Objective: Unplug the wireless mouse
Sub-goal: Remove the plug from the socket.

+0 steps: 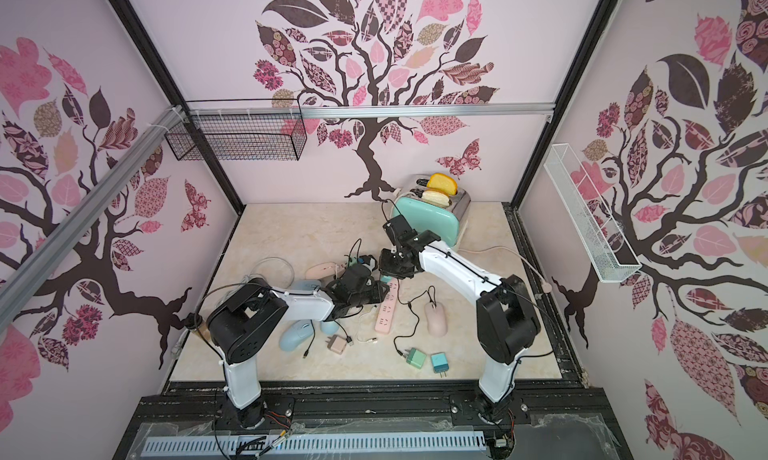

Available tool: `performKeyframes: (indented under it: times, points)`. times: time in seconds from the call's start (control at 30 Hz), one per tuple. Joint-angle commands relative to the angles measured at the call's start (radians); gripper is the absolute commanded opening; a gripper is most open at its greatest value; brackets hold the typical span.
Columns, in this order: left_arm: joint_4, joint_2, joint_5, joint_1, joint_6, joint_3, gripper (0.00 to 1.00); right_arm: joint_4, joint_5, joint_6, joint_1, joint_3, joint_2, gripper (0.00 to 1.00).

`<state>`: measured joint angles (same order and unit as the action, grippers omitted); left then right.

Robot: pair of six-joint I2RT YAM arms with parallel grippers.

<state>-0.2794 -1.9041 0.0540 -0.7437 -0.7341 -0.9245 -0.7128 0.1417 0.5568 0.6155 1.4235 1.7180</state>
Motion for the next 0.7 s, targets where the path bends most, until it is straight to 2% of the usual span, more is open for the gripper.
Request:
performKeyframes:
  times: [0.0,0.1,0.17,0.33,0.43,0.53,0.67]
  points:
    - [0.256,-0.036,-0.03,0.013,0.002,0.088,0.33,0.143,-0.055,-0.002,0.008,-0.045,-0.034,0.0]
    - [0.24,0.084,0.003,0.014,-0.024,0.135,0.49,0.153,-0.092,-0.034,-0.008,-0.061,-0.086,0.0]
    - [0.225,0.174,0.041,0.016,-0.042,0.16,0.54,0.17,-0.066,-0.04,-0.04,-0.082,-0.113,0.0]
    - [0.169,0.376,0.162,0.024,-0.028,0.216,0.61,0.249,0.101,-0.045,-0.142,-0.176,-0.175,0.0]
    - [-0.006,0.473,0.237,0.046,-0.024,0.319,0.63,0.262,0.245,-0.053,-0.191,-0.2,-0.192,0.0]
    - [-0.231,0.514,0.34,0.06,-0.03,0.41,0.65,0.289,0.364,-0.075,-0.217,-0.239,-0.222,0.0]
    - [-0.412,0.444,0.397,0.074,-0.097,0.429,0.66,0.342,0.468,-0.037,-0.217,-0.306,-0.258,0.0]
